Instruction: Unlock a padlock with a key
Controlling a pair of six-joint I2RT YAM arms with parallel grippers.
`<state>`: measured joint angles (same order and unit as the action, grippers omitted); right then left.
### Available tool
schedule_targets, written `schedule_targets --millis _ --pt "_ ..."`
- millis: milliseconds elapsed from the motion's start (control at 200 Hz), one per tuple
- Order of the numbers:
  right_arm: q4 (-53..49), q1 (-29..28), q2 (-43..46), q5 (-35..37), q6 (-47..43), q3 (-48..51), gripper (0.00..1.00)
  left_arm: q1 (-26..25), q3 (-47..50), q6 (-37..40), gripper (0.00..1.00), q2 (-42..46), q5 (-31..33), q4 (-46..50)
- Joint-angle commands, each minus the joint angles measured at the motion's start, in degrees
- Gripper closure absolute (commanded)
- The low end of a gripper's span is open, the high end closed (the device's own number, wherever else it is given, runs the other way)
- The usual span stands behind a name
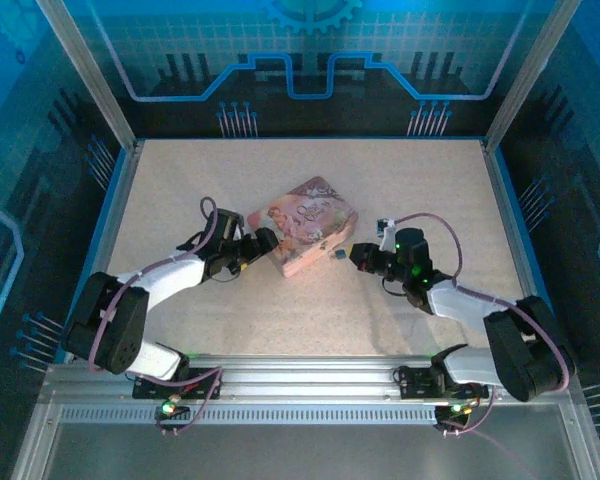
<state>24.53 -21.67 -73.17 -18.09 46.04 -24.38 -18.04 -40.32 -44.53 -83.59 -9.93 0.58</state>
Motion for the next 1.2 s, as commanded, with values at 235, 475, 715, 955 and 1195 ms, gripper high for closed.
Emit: schedule_targets --millis 235,475,715,955,1195 --pt "-30.15 2.11 10.38 0.29 -12.12 -5.04 0.82 4.43 -10.70 7.24 0.04 -11.86 0.82 5.41" --pt "-36.72 6.96 14.25 -0.51 -14.43 -5.98 0.68 6.76 -21.42 10.72 0.04 -17.45 0.98 8.97" --pt "-41.25 12.24 16.06 -1.07 -17.36 -8.85 0.60 8.01 -27.77 14.04 0.01 -15.43 -0.22 12.87" --pt "-44.04 19.83 17.66 -0.72 -21.07 -12.43 0.50 8.73 -21.56 14.70 0.01 -0.89 2.37 12.88" --pt "-46.07 27.37 18.58 1.68 -24.22 -14.85 0.30 8.81 -7.82 13.71 0.01 20.25 11.01 14.39"
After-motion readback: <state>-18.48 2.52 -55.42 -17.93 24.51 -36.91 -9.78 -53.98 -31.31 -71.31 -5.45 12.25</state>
